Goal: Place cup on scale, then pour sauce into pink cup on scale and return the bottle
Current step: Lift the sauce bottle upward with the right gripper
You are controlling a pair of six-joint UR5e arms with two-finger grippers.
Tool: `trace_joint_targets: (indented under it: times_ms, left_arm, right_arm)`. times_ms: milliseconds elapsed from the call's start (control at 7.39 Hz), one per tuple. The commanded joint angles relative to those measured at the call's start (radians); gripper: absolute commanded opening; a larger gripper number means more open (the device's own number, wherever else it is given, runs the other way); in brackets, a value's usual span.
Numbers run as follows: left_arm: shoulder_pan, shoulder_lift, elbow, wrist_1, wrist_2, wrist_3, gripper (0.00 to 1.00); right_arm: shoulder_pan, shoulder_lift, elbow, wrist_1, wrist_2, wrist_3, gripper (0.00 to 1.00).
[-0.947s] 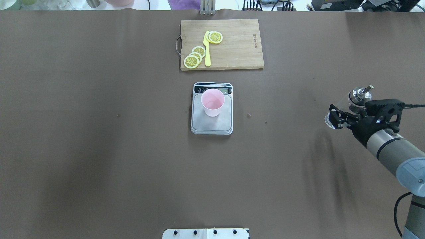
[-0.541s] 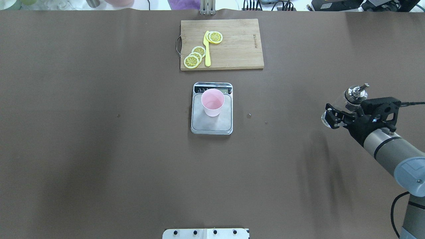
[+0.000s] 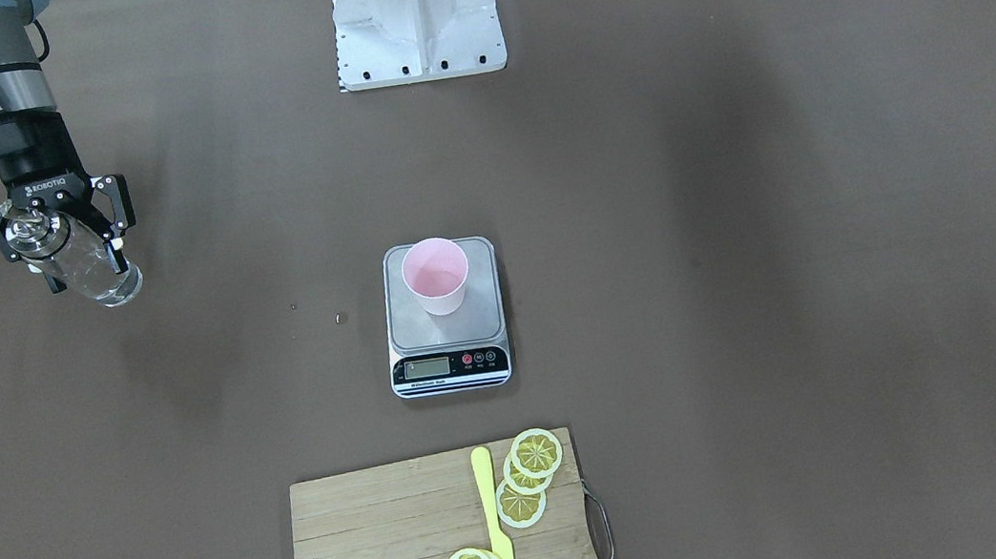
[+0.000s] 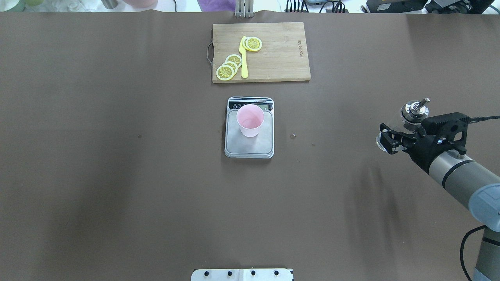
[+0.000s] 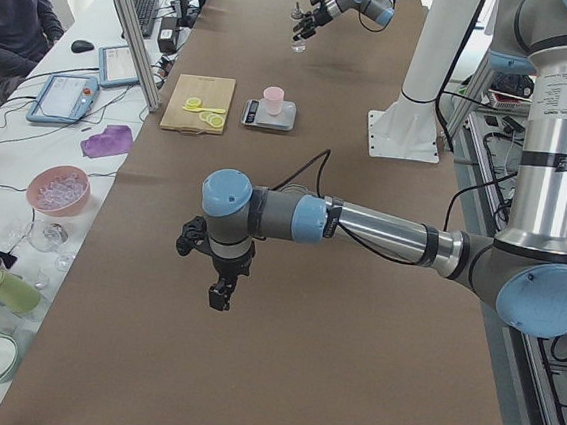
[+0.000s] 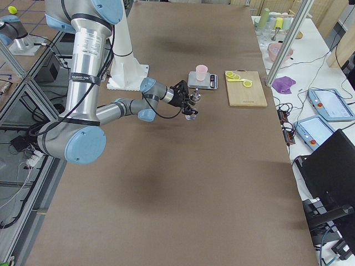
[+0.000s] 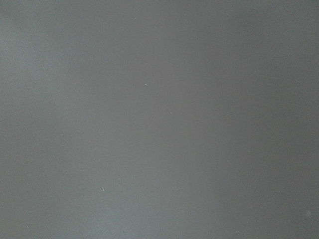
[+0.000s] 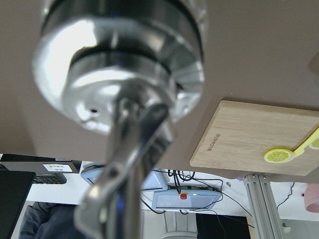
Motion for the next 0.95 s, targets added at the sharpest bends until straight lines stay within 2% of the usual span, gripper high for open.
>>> trace_joint_targets:
  times_ms: [0,271,541,676,812]
  left_arm:
    - [-0.002,0.003,-0.001,0.0,0.0,0.002,0.99]
    - [0.0,0.003,0.003,0.0,0.0,0.003,0.99]
    - [0.0,0.003,0.003,0.0,0.002,-0.009,0.99]
    - [0.0,0.003,0.006,0.0,0.0,-0.007,0.99]
    - [0.0,0.003,0.008,0.0,0.0,-0.007,0.99]
  right_arm:
    - [0.003,-0.001,0.003,-0.002,0.007,-0.001,0.0]
    - [0.003,0.008,0.003,0.01,0.016,-0.093,0.0]
    - [0.003,0.011,0.019,-0.022,0.038,-0.089,0.0]
    - [0.004,0.031,0.022,-0.08,0.021,-0.083,0.0]
    - [0.022,0.095,0.022,-0.199,0.015,-0.089,0.0]
